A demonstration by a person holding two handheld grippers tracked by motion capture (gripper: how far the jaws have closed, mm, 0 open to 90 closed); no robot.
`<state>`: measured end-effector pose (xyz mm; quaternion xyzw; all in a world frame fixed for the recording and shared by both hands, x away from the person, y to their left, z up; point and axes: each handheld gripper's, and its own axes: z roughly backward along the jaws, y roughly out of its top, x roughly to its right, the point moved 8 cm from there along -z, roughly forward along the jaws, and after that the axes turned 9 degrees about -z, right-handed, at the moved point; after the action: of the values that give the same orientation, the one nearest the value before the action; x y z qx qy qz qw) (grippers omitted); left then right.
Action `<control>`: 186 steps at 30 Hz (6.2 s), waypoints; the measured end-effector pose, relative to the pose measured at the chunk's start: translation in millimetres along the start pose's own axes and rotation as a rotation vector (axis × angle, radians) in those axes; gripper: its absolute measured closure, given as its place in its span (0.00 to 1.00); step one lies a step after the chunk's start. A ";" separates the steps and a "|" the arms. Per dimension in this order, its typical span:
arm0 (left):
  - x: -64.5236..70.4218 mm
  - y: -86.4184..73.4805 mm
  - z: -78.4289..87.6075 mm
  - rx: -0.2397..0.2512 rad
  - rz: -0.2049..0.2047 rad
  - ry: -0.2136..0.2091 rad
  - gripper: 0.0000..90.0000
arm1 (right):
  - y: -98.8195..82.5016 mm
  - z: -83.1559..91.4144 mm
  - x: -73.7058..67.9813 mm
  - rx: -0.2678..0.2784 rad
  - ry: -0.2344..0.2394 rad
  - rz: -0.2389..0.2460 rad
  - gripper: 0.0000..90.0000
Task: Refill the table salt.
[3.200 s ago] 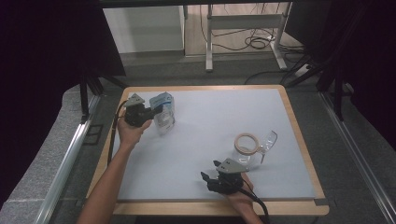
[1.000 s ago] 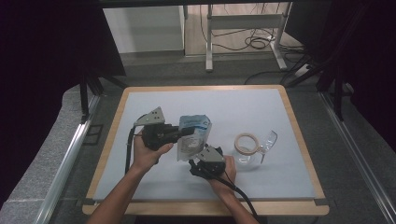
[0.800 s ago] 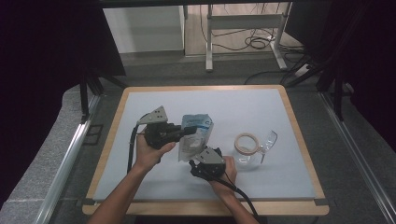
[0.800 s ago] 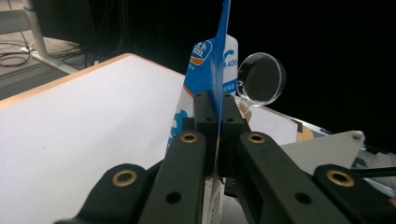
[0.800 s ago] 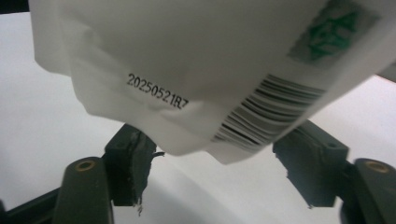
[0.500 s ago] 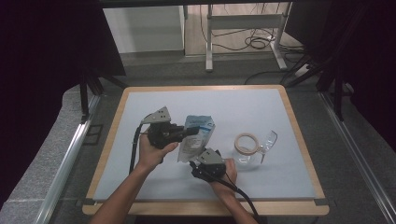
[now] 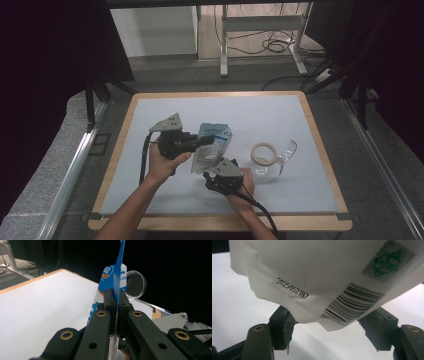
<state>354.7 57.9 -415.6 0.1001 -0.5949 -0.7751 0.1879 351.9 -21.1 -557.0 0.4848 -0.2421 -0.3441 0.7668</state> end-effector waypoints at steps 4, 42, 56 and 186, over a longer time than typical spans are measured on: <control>-0.1 2.1 -2.5 -0.001 0.000 -0.001 1.00 | 0.0 0.5 0.4 -0.003 0.019 -0.026 0.37; 9.6 14.2 -27.1 -0.004 0.002 -0.034 1.00 | -5.9 13.8 8.7 0.042 0.045 -0.159 0.36; 16.1 18.6 -23.3 0.010 0.002 -0.058 1.00 | 1.1 15.4 5.3 0.099 0.035 -0.086 0.31; 9.0 13.8 -122.5 -0.282 -0.024 -0.126 1.00 | -15.5 27.5 10.0 0.075 -0.004 -0.369 0.46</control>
<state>395.3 -57.2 -435.1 0.0309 -0.4896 -0.8579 0.1529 334.5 -49.2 -559.4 0.5486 -0.1633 -0.4707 0.6714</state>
